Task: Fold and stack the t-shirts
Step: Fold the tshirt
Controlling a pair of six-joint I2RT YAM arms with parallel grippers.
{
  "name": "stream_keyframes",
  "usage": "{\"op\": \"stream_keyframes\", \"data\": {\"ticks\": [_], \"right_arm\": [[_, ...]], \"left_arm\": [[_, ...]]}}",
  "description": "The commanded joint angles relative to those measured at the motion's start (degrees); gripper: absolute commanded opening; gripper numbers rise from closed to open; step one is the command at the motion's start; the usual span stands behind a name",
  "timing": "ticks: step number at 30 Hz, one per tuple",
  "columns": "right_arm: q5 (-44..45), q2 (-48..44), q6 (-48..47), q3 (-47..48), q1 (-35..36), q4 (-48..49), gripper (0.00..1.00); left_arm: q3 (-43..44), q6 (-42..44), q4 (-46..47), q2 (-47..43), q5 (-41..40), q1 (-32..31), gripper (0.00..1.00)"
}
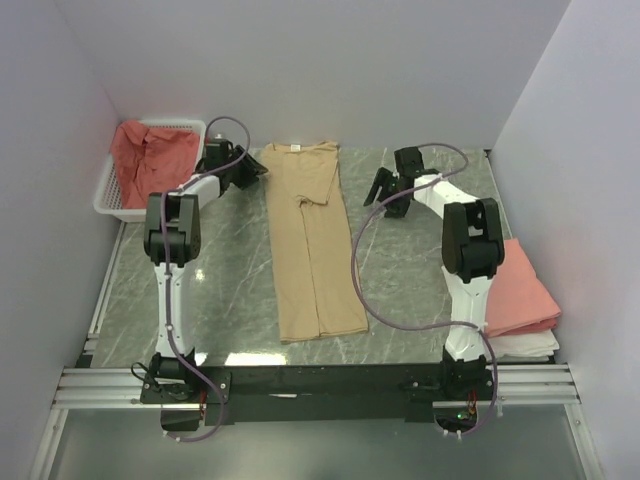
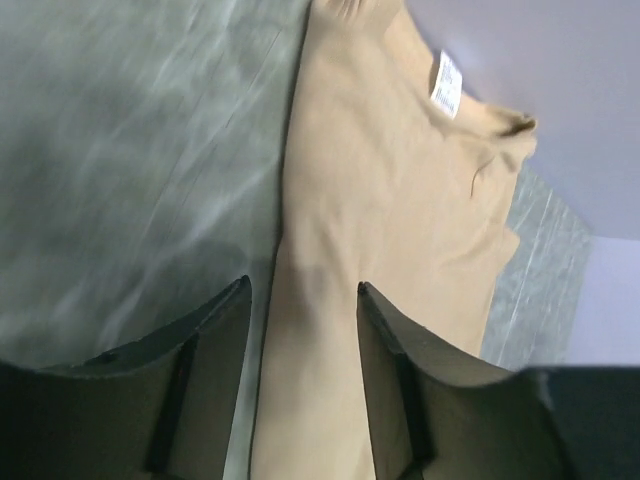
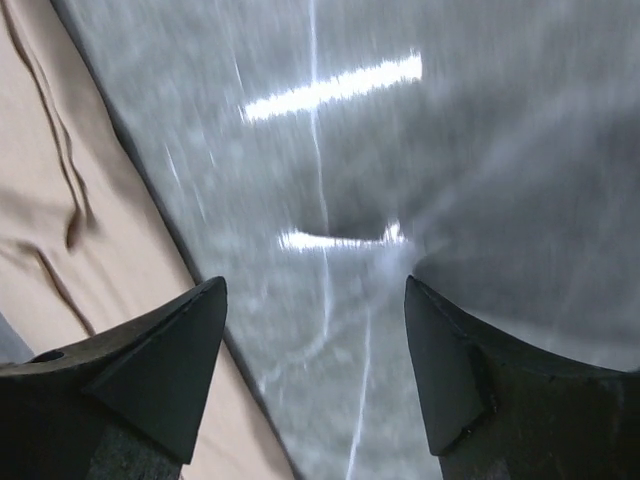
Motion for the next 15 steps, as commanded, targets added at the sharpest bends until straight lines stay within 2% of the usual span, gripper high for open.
{"op": "stream_keyframes", "data": {"ticks": [1,5,6,9,11,15], "right_arm": [[0.5,-8.15,1.86,-6.0,1.03,2.91,0.78],[0.15,-15.53,4.67,-19.59,2.08,7.04,0.73],[0.58,-19.02,4.94,-22.07,2.6,8.09,0.72],[2.08,-26.58,6.69,-32.44,5.76,10.02,0.7],[2.52,-30.9,8.01,-41.2,9.0,11.87,0.68],[3.75,-42.07,9.86,-53.01,13.85,13.9,0.65]], "left_arm": [[-5.54,2.69,-1.33,-11.7,-2.65,0.93,0.52],[-20.79,-0.81,-1.51,-25.65,-5.64,0.67,0.5],[-23.89,-1.69,-1.6,-28.31,-6.35,0.49,0.46],[-37.34,-5.3,-5.03,-40.35,-13.28,-2.05,0.4],[-46.28,-7.76,-7.83,-48.93,-17.6,-5.56,0.38],[-59.58,-12.06,-12.23,-62.32,-26.12,-13.99,0.34]]}}
